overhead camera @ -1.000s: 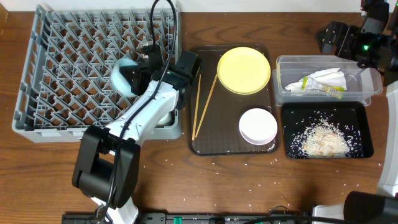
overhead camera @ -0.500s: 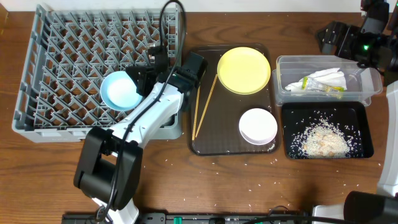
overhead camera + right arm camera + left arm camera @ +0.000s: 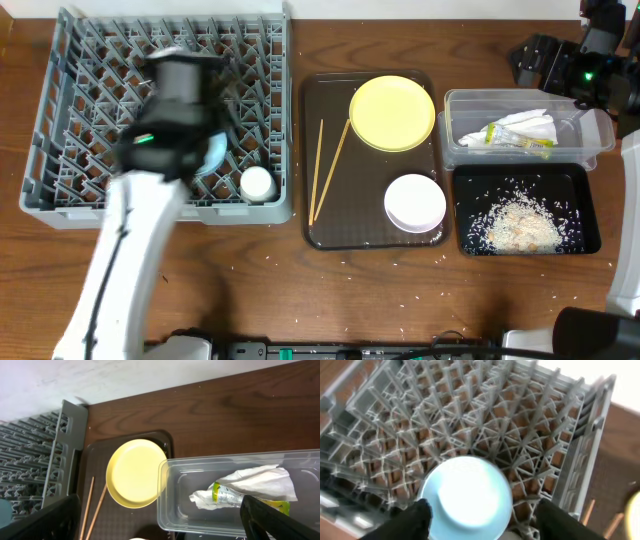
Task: Sort waste into correct bins and load items into the dishwasher
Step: 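Lift the light-blue bowl left and lower it into the dish rack, then tilt the light-blue bowl upright in the rack and release it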
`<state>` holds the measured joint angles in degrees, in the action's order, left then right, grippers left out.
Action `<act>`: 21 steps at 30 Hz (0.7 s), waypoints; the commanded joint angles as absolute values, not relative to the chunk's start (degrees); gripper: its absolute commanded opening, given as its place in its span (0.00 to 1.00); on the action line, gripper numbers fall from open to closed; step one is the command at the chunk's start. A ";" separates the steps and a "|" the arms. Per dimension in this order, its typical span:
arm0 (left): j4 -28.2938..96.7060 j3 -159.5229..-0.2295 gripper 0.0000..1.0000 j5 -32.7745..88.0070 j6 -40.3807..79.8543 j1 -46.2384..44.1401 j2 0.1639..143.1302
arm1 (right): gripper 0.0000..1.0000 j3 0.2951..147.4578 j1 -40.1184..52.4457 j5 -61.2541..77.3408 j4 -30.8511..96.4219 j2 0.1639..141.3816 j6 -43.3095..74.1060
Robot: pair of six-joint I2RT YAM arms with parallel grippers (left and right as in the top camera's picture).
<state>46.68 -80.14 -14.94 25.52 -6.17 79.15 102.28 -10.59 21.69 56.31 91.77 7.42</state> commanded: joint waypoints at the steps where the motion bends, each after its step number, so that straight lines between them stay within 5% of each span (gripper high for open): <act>1: 50.59 -80.05 0.73 -1.61 32.71 0.19 80.03 | 0.99 102.30 -10.96 22.35 56.42 91.39 8.10; 21: 57.19 -76.79 0.75 -2.90 46.22 3.49 91.44 | 0.99 102.30 -10.96 22.35 56.42 91.39 8.10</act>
